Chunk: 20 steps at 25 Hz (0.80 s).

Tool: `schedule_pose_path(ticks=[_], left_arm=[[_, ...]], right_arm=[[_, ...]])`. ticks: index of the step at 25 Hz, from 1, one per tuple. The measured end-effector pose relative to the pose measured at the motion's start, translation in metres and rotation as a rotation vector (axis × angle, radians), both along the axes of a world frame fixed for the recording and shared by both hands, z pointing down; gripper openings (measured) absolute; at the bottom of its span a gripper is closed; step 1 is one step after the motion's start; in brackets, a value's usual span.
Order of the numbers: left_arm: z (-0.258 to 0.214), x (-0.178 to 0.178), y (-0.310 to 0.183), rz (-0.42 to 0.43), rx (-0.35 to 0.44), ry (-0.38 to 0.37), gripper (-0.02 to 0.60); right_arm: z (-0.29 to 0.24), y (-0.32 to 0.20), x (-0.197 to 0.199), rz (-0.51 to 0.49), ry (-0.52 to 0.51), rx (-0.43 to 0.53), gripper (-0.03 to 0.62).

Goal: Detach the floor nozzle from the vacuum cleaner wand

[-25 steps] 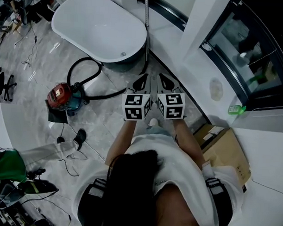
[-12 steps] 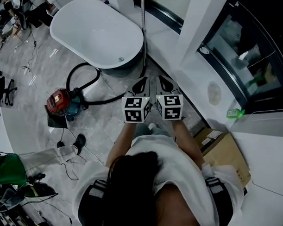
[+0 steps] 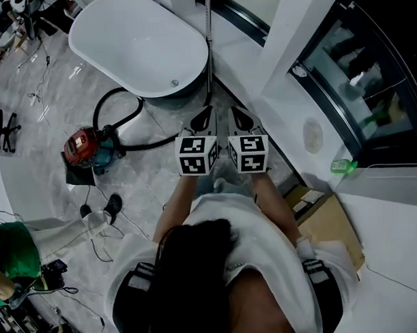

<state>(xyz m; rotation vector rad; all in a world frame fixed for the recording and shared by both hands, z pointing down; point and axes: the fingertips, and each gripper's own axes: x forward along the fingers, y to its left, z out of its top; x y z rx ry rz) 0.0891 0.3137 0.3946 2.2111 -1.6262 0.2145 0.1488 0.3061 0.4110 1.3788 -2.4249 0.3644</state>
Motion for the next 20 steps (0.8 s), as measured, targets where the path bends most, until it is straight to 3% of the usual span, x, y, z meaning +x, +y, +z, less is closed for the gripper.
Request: schedule_pose_path(ticks=[20], left_arm=[[0.013, -0.012, -0.049, 0.010, -0.012, 0.009, 0.005]], right_arm=[[0.012, -0.051, -0.011, 0.004, 0.034, -0.020, 0.017]])
